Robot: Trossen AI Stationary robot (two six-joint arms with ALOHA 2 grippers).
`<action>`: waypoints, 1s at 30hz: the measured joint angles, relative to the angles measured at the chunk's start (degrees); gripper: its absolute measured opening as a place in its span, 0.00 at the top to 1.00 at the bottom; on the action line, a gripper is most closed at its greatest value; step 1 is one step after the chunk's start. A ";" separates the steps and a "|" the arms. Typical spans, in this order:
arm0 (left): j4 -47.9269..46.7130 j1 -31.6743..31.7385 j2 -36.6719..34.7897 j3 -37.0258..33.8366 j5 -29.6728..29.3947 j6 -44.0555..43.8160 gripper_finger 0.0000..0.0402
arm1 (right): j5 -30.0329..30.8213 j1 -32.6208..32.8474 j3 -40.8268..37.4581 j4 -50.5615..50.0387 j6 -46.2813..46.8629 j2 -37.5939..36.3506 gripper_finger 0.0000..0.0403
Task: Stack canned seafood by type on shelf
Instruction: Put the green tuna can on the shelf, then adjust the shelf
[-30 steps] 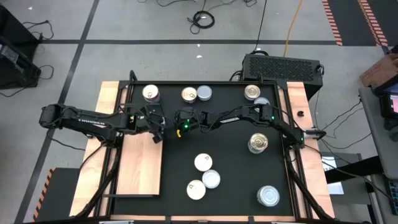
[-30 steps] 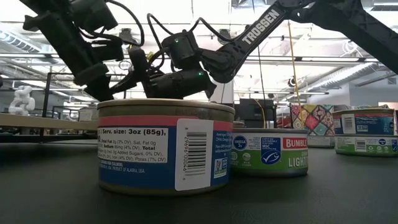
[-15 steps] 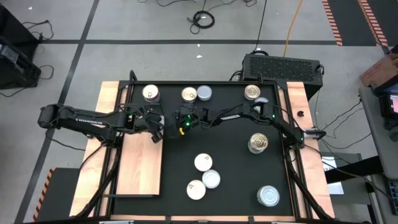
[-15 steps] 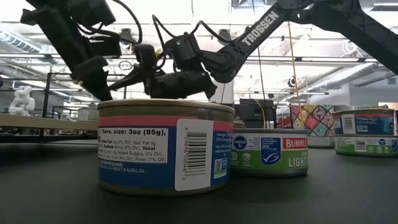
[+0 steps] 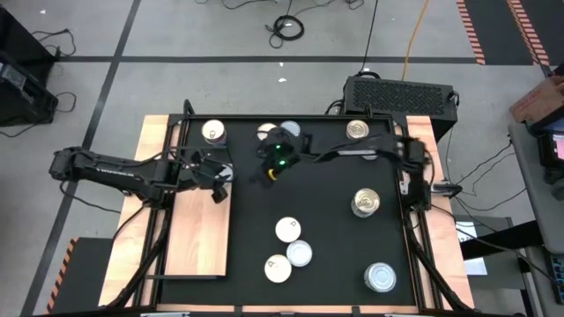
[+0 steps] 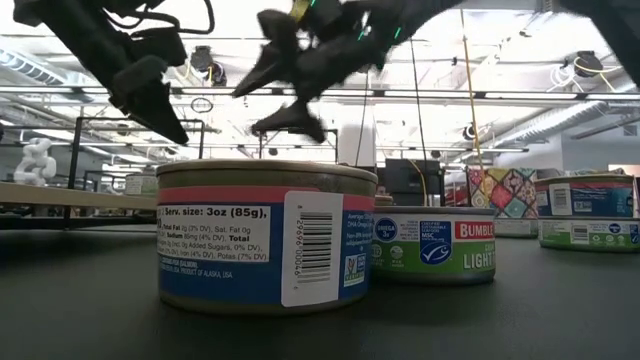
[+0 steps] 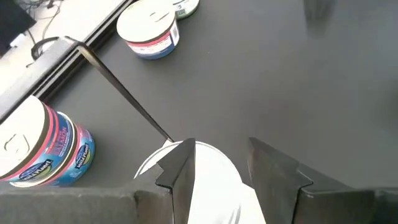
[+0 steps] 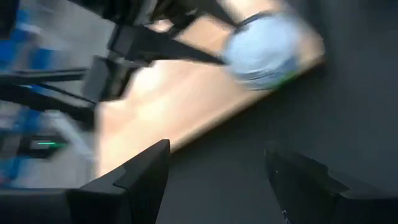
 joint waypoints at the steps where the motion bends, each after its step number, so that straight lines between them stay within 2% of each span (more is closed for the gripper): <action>1: 0.05 -0.24 -0.14 0.00 -0.10 0.00 0.63 | 3.41 0.39 0.00 -4.54 -1.93 -2.29 0.37; 4: 0.10 -0.97 -0.22 0.00 -0.10 -0.06 0.63 | 15.40 1.80 0.04 -15.76 -6.10 -8.47 0.37; 9: 1.03 -1.79 -0.22 0.00 0.10 -0.88 0.63 | 33.71 6.51 -0.32 -33.42 -6.35 -17.60 0.37; 12: 2.35 -2.18 -0.20 -0.02 0.30 -1.67 0.63 | 43.24 9.61 -3.95 -40.92 -2.93 -24.03 0.37; 15: 4.79 -2.17 -0.18 -0.02 0.44 -1.65 0.63 | 48.70 12.21 -11.32 -43.94 3.52 -31.38 0.37; 18: 7.58 -0.72 -0.18 0.31 2.79 -1.22 0.63 | 52.55 14.20 -21.56 -38.93 7.84 -40.43 0.37; 21: 8.32 2.21 1.35 1.91 10.17 -0.47 0.63 | 53.09 15.31 -33.27 -26.37 7.57 -48.95 0.37; 27: 6.49 8.10 9.74 8.59 20.89 3.10 0.63 | 52.41 15.62 -52.89 4.48 -2.57 -60.83 0.37; 30: 0.69 11.07 15.42 13.62 21.46 7.72 0.63 | 51.54 14.80 -57.17 12.59 -7.48 -63.79 0.37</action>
